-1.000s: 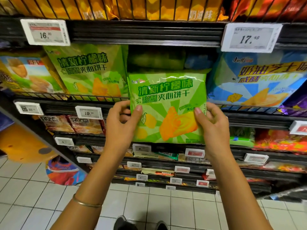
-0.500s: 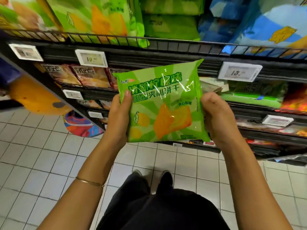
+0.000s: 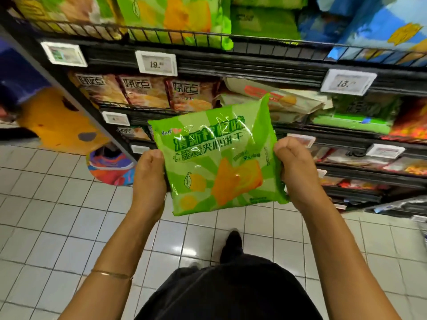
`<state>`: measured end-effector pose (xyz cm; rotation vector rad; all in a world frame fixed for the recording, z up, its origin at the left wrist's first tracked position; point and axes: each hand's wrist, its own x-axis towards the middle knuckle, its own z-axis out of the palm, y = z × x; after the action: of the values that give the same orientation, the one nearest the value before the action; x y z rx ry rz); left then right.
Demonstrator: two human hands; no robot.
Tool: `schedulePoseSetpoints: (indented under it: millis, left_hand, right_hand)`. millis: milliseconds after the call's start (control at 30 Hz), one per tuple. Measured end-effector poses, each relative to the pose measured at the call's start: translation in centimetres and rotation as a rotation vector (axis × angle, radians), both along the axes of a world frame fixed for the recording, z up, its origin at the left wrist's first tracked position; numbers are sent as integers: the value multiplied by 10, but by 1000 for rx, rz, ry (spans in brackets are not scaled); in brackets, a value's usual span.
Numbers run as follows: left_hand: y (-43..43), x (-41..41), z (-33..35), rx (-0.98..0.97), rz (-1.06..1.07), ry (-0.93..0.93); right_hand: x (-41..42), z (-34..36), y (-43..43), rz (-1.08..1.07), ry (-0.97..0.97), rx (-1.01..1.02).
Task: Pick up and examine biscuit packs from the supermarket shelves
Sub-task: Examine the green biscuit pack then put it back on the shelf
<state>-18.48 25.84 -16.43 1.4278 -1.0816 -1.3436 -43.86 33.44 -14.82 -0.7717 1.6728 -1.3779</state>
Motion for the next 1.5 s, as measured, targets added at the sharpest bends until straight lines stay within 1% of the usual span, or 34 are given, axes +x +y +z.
schedulePoseSetpoints:
  millis: [167,300,367,500,633,733,867,1033,1167,1233,1333,1400,1500]
  left_hand:
    - [15,43,6,-6,10,37]
    - [27,79,-5,91,-64,169]
    - [35,92,-12,123,-86,195]
    - [54,103,-24,176,-113,239]
    - [69,115,-32,265,-140,297]
    - [78,122,-36,308,-129,319]
    - [82,126,-42,321,-212,291]
    - [84,130,-57,373,-204,219]
    - [89,131,-66,462,-212,300]
    - [90,130,-65,565,-255,333]
    - [93,128,-62,778,-380,391]
    - [96,124,-62,838,-461,424]
    - [103,116,-63,902,-573,416]
  right_hand:
    - [50,7,25,-14,-57,22]
    - [84,12,49,55,-152,-1]
    - [99,15,60,63,-145,-19]
    - [120,18,81,2,-28,-7]
    - [134,18,100,-14,8,-27]
    - [141,16,107,1,153,-23]
    - [146,17,107,48,263,-35]
    - [148,12,108,125,328,8]
    - [144,8,114,110,302,44]
    - [141,11,117,94,268,30]
    - [145,15,118,95,232,-14]
    - [148,16,117,95,191,-44]
    - [150,15,119,74,169,-49]
